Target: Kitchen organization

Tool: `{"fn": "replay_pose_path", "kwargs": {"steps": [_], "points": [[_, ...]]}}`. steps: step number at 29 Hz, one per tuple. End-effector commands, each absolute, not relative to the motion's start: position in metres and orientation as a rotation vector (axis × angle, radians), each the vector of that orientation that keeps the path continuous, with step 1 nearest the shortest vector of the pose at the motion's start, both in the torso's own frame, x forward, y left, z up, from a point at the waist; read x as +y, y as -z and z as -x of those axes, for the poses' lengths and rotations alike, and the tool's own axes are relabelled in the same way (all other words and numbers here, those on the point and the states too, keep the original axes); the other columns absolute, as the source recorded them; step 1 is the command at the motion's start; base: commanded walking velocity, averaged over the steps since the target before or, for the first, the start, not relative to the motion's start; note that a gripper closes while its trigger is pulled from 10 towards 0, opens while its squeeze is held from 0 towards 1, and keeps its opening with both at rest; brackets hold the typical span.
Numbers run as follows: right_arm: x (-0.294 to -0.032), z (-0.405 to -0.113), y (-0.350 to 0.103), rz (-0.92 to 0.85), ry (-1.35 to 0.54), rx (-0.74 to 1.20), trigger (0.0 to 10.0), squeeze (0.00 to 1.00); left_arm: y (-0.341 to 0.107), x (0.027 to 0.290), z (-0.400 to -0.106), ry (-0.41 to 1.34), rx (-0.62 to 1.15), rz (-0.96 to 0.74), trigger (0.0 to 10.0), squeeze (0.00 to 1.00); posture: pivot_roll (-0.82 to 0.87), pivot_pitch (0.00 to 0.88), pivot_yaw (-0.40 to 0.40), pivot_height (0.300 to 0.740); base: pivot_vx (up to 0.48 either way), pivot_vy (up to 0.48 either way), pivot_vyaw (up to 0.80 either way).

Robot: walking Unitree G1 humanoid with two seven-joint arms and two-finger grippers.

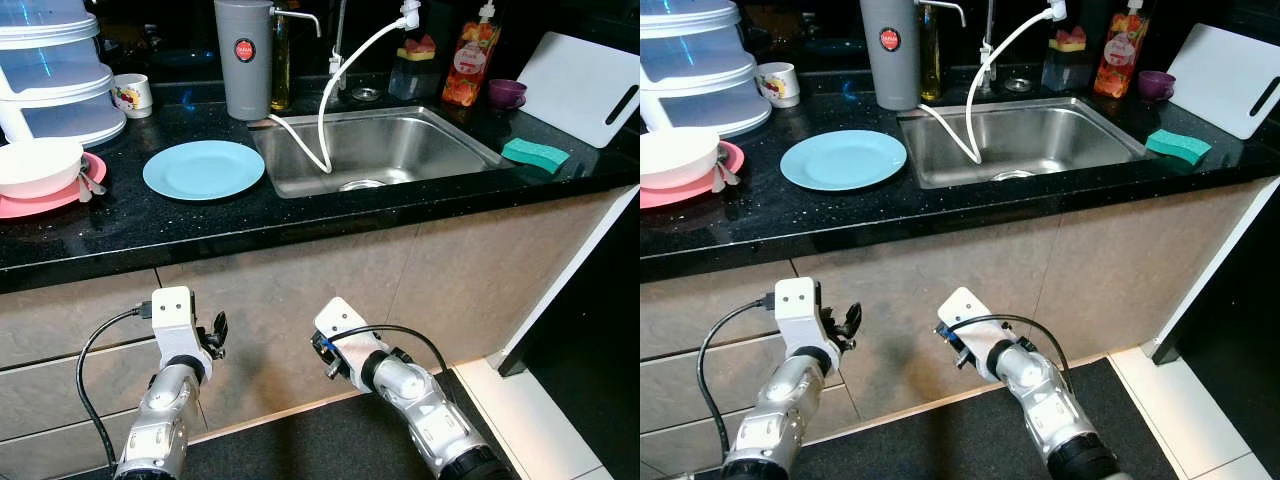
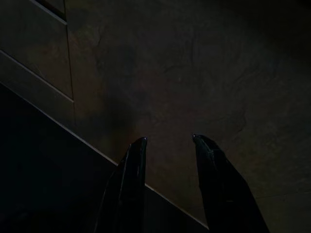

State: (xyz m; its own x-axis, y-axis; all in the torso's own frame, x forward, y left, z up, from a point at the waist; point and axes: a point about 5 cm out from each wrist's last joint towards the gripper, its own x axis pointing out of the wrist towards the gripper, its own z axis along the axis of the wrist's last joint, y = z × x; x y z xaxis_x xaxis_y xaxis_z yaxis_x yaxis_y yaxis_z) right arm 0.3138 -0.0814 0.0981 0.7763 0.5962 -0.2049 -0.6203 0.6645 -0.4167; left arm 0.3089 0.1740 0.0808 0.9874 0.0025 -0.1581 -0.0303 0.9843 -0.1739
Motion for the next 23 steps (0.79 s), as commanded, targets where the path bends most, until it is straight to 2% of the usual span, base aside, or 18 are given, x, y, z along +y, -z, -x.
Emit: {"fn": "replay_pose_path", "kwargs": {"steps": [1, 23], "points": [[-0.0835, -0.3139, -0.0961, 0.479, -0.685, 0.061, 10.0, 0.00, -0.0789, 0.1734, -0.3093, -0.019, 0.165, 0.183, 10.0, 0.00, -0.10, 0.062, -0.005, 0.740, 0.000, 0.000, 0.00], [-0.0830, -0.3131, -0.0959, 0.479, -0.686, 0.059, 10.0, 0.00, -0.0781, 0.1735, -0.3082, -0.017, 0.170, 0.181, 10.0, 0.00, -0.10, 0.067, -0.001, 0.740, 0.000, 0.000, 0.00]]}}
